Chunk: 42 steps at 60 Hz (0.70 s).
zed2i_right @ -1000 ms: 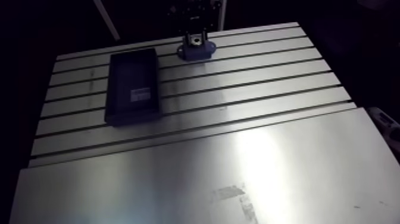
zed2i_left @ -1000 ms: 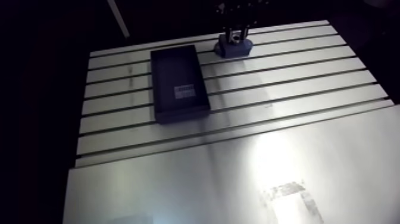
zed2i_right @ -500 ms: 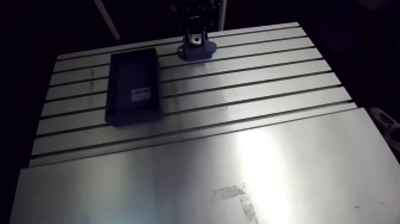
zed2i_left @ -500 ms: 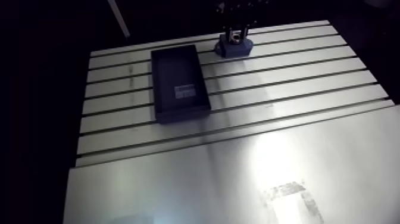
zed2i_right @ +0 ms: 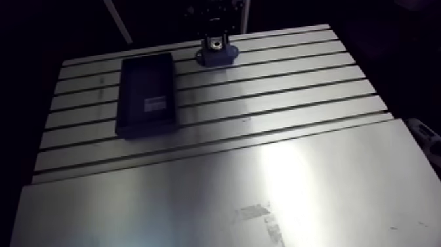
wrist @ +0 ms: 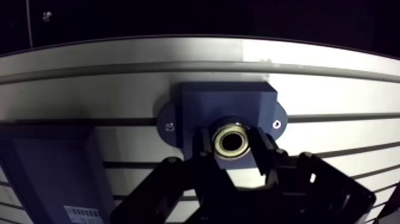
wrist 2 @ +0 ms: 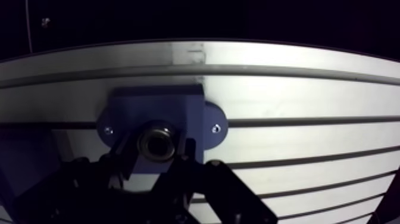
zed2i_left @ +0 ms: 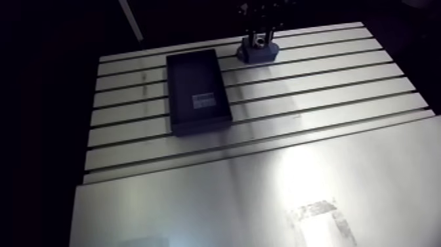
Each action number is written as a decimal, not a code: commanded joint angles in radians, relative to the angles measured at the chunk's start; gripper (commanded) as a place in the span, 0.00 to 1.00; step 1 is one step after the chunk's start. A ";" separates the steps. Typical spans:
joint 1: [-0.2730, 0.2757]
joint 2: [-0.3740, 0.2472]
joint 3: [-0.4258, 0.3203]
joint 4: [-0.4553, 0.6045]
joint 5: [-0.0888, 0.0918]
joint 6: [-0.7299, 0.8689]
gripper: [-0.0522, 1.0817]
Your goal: Pick up the bearing and press it into the housing until flush.
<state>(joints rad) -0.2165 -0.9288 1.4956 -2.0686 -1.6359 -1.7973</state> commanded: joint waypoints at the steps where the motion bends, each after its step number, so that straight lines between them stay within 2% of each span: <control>1: -0.001 -0.001 0.004 0.000 0.000 -0.003 0.63; 42: -0.004 -0.003 0.010 -0.003 0.001 0.005 0.63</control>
<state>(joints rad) -0.2187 -0.9303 1.5030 -2.0694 -1.6356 -1.7971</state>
